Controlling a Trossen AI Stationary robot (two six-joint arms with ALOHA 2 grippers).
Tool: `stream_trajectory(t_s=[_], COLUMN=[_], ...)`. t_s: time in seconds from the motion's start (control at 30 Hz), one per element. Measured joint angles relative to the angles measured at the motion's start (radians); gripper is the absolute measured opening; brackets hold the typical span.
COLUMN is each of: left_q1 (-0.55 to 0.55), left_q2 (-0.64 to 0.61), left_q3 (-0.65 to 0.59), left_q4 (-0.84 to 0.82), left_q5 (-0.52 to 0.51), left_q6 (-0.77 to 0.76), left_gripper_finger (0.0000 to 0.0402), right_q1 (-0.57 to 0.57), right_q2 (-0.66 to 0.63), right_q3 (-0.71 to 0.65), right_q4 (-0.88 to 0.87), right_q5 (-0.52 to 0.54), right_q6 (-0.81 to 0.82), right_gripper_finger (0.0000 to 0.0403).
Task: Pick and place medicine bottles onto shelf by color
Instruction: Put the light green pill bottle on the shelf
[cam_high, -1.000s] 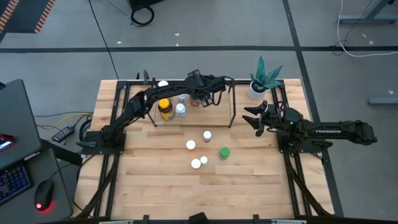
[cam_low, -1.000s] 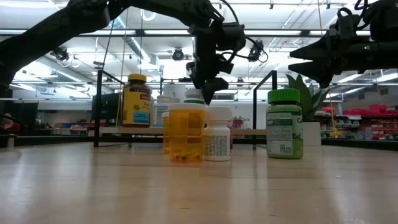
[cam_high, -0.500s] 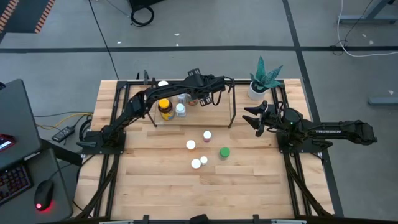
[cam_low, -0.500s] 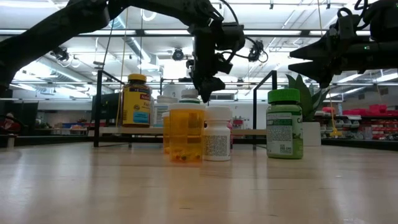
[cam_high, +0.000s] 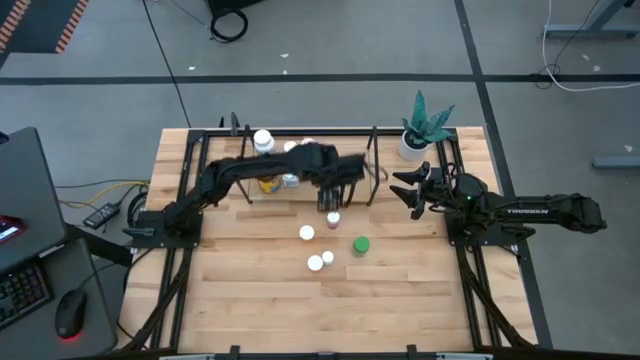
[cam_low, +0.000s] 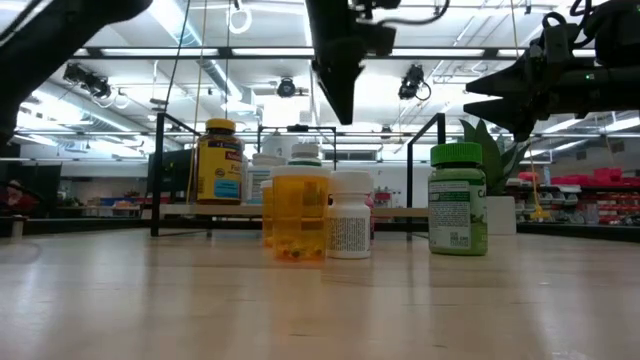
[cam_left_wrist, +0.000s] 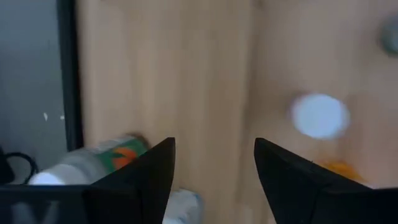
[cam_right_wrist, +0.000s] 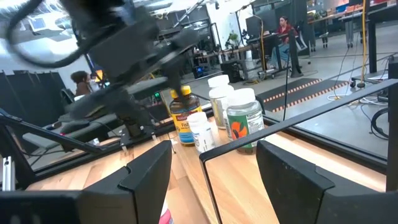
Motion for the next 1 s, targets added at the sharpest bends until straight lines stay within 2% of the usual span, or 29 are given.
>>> stream_trajectory(t_s=[0.23,0.4,0.5,0.67,0.77,0.87,1.0], left_q1=[-0.102,-0.120,-0.119,-0.124,-0.125,-0.125,-0.124], left_q2=[0.001,-0.074,-0.175,-0.371,-0.446,-0.468,-0.449], left_q3=[-0.060,-0.240,-0.401,-0.668,-0.798,-0.867,-0.885], left_q4=[-0.073,-0.064,0.048,0.349,0.547,0.676,0.776], left_q5=[-0.012,-0.020,-0.022,-0.021,-0.019,-0.019,0.001], left_q6=[0.003,-0.005,-0.012,-0.016,-0.035,-0.049,-0.094], left_gripper_finger=[0.0205,0.0188,0.0178,0.0168,0.0167,0.0175,0.0197], right_q1=[0.000,0.000,0.000,0.000,0.000,0.000,0.000], right_q2=[0.000,0.000,0.000,0.000,0.000,0.000,0.000], right_q3=[0.000,0.000,0.000,0.000,0.000,0.000,0.000], right_q4=[0.000,0.000,0.000,0.000,0.000,0.000,0.000], right_q5=[0.000,0.000,0.000,0.000,0.000,0.000,0.000], right_q6=[0.000,0.000,0.000,0.000,0.000,0.000,0.000], right_gripper_finger=[0.0243,0.0243,0.0243,0.0243,0.0243,0.0243,0.0243])
